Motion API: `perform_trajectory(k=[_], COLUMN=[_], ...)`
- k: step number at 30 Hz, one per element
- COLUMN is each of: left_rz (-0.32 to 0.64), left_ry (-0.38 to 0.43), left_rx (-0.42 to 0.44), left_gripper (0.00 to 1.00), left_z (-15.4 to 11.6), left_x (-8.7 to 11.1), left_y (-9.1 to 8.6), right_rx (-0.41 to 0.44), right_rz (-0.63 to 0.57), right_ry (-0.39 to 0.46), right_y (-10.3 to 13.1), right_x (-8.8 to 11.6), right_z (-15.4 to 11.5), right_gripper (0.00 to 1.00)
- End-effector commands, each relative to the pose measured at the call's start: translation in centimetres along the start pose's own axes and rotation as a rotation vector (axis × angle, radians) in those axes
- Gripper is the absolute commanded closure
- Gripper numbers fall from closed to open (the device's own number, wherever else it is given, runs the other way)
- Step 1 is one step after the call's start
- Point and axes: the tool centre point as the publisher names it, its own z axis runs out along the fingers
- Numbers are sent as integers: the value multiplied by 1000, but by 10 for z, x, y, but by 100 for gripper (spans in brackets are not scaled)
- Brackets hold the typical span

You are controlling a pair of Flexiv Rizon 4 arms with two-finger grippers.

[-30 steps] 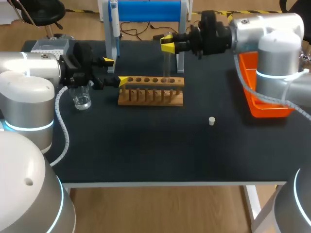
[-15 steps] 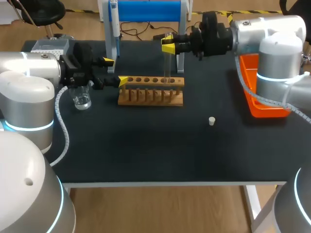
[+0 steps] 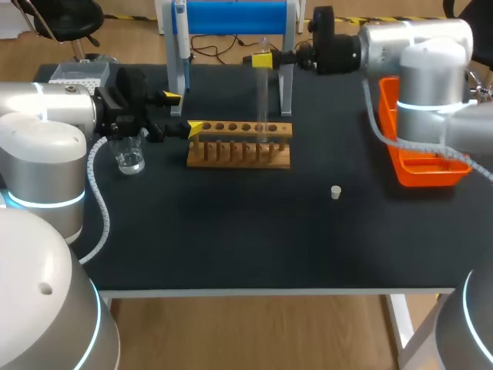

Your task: Invert the test tube, pick up the pipette, mount the tip to pipette, aspirate from beaker and dispense into the tube, eject the tip, return the pipette, and cap with the stopper.

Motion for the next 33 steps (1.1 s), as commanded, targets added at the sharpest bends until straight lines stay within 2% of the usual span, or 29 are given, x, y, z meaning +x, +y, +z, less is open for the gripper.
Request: perform_trajectory(k=[1, 3, 21, 26, 33], left_rz=[0, 0, 0, 0, 0], left_ry=[-2, -2, -2, -2, -2], left_rx=[5, 5, 5, 5, 5], left_gripper=[0, 0, 0, 0, 0], left_z=[0, 0, 0, 0, 0], left_x=[1, 1, 1, 1, 1], left_y=[1, 1, 1, 1, 1], right_rx=[52, 61, 61, 118, 143], right_rz=[1127, 1184, 1184, 1249, 1218], right_ry=[-43, -62, -62, 2, 89], right_y=[-2, -8, -8, -21, -31], right_x=[-9, -9, -9, -12, -13], right_z=[0, 0, 0, 1, 3], right_gripper=[100, 100, 100, 100, 100])
